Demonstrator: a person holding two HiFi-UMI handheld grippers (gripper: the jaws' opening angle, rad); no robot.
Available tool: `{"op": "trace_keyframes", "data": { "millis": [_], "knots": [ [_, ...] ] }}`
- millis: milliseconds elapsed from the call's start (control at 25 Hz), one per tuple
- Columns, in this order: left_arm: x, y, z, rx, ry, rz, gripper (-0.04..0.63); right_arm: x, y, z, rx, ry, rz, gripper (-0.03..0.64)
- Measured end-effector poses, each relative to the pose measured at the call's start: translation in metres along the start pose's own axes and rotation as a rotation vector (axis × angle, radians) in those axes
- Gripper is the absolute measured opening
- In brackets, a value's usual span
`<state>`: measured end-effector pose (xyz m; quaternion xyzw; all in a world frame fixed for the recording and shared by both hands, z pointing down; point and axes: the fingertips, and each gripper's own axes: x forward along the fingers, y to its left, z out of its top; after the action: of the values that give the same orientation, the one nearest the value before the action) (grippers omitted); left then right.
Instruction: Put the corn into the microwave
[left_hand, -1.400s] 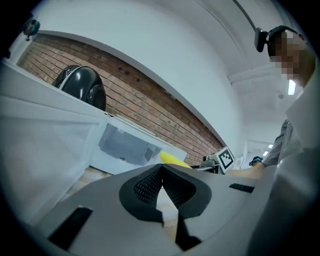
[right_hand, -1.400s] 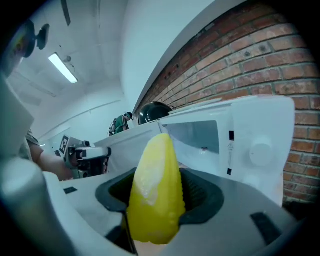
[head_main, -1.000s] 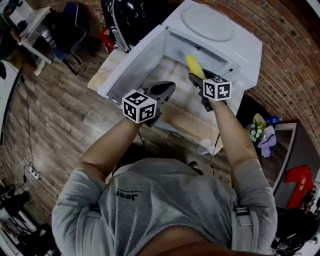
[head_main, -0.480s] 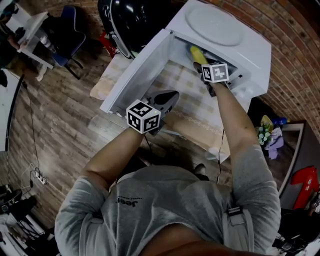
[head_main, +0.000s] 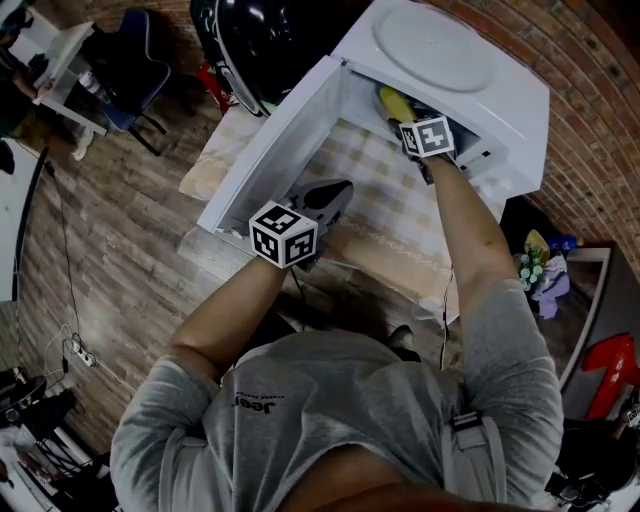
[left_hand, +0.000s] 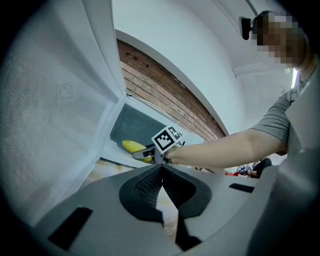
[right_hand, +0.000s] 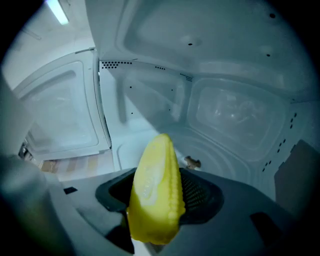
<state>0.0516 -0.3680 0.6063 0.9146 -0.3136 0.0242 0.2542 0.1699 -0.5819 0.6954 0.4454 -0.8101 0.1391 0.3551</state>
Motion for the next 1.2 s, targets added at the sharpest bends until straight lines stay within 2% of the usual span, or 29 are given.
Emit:
{"op": "trace_keyframes", "data": {
  "millis": [120,280,720,920,1200],
  "knots": [
    [0.0,0.0,0.001,0.003,-0.001,-0.002,0.014,0.004,0.002,0.002,-0.074,0.005,-0.008,0.261],
    [0.001,0.0,0.001,0.008,0.0,-0.004,0.014,0.006,-0.001,0.004,-0.101,0.012,-0.014,0.261],
    [0.0,-0.001,0.001,-0.001,0.003,-0.005,0.014,0.011,-0.004,0.003,-0.08,0.001,0.009,0.262],
    [0.002,-0.001,0.001,-0.003,0.007,-0.007,0.014,0.012,-0.011,0.001,-0.041,-0.001,-0.026,0.262],
    [0.008,-0.003,0.003,-0.001,0.007,-0.015,0.014,0.013,-0.011,0.001,-0.033,-0.012,-0.021,0.262]
  ]
}}
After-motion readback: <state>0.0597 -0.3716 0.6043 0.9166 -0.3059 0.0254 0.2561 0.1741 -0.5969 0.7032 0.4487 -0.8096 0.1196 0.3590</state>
